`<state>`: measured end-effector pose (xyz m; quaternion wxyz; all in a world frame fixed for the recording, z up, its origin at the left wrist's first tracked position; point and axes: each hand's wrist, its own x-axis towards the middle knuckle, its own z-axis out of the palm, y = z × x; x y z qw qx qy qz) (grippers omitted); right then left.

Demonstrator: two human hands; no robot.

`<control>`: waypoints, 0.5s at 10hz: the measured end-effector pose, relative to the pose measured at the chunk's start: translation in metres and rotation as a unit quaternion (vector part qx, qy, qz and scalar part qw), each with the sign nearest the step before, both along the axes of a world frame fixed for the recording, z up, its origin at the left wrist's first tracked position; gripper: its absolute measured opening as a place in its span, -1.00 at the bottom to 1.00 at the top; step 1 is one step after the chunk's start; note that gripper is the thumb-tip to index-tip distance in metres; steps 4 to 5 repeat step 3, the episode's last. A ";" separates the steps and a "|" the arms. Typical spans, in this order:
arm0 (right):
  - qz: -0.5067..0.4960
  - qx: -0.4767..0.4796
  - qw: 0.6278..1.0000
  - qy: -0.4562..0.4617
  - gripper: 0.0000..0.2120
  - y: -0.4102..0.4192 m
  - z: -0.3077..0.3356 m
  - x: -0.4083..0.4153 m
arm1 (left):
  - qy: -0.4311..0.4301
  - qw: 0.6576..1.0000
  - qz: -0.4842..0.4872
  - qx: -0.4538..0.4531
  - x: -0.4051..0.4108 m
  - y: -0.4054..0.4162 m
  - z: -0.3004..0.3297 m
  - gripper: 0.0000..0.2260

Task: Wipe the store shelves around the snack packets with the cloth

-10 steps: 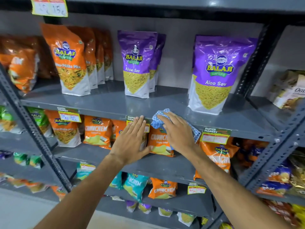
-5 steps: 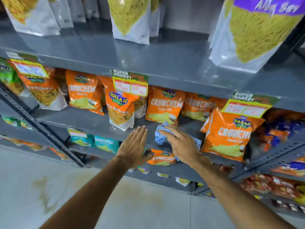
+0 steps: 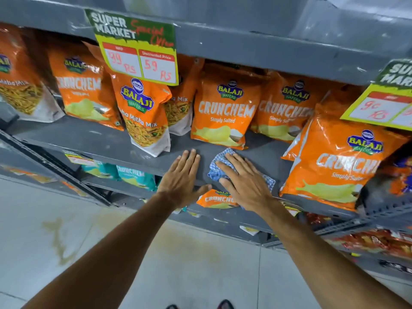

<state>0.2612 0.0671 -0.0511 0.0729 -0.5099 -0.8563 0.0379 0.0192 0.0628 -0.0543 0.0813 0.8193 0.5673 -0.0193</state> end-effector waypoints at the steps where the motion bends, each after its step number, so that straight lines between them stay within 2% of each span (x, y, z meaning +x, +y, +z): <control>1: 0.000 -0.010 1.000 -0.003 -0.49 -0.004 0.016 0.001 | 0.005 1.000 0.013 -0.007 0.003 0.000 0.014 0.01; 2: -0.009 0.003 0.998 0.058 -0.51 -0.015 0.052 -0.001 | -0.023 0.999 0.002 0.027 0.008 -0.003 0.050 -0.04; 3: -0.016 0.023 0.984 0.174 -0.60 -0.048 0.112 -0.006 | -0.045 0.996 -0.038 0.068 0.011 -0.021 0.099 -0.08; 5: -0.016 0.023 0.984 0.174 -0.60 -0.048 0.112 -0.006 | -0.045 0.996 -0.038 0.068 0.011 -0.021 0.099 -0.08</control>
